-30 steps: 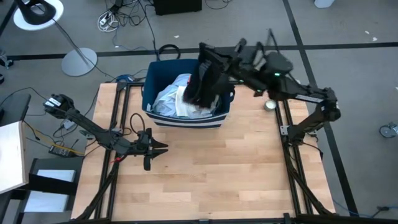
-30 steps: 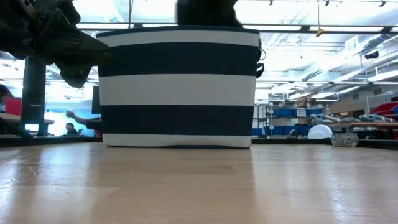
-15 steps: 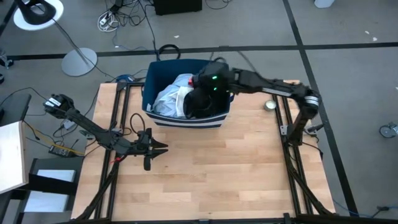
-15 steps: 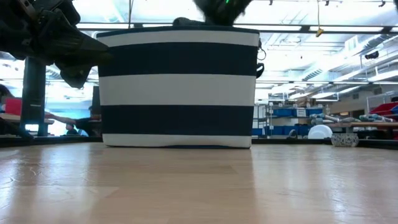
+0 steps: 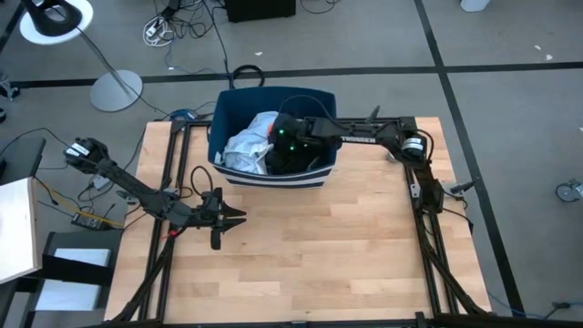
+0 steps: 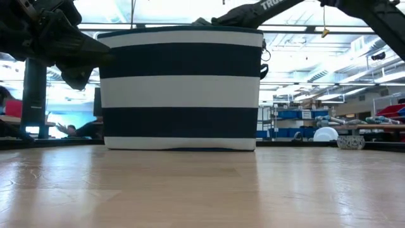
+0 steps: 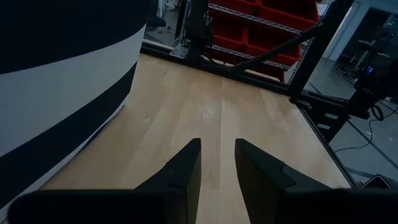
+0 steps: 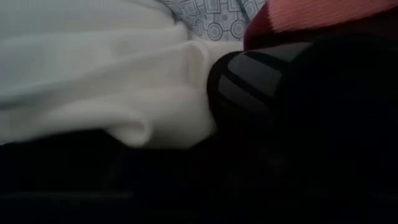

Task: Sort clothes
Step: Put the black underwear into the bin, then return to Home Position

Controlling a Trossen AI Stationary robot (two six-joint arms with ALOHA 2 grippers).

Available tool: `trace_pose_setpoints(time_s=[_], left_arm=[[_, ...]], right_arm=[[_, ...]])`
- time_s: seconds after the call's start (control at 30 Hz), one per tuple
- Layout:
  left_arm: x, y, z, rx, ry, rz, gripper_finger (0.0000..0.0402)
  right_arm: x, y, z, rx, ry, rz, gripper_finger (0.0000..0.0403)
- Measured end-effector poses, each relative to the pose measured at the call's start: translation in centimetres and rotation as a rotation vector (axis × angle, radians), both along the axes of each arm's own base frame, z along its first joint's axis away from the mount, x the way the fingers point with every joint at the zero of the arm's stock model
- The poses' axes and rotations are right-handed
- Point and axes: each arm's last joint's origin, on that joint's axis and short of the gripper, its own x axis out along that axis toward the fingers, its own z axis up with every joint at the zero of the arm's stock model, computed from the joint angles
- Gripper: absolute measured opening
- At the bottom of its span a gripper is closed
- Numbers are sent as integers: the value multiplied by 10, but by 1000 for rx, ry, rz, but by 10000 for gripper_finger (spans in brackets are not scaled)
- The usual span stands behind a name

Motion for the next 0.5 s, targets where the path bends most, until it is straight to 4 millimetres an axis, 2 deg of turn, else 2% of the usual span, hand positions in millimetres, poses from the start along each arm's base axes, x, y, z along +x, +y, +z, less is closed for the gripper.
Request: trace_pose_setpoints(time_s=[0.07, 0.2, 0.27, 0.5], left_arm=[[0, 0, 0, 0, 1, 0, 104], [0, 0, 0, 0, 1, 0, 104], [0, 0, 0, 1, 1, 0, 103], [0, 0, -1, 4, 7, 0, 103]], right_arm=[[-1, -2, 1, 10, -7, 6, 169], [-11, -3, 23, 15, -51, 32, 188], [-19, -1, 44, 26, -94, 49, 190], [-65, 13, 135, -59, -301, 85, 187]])
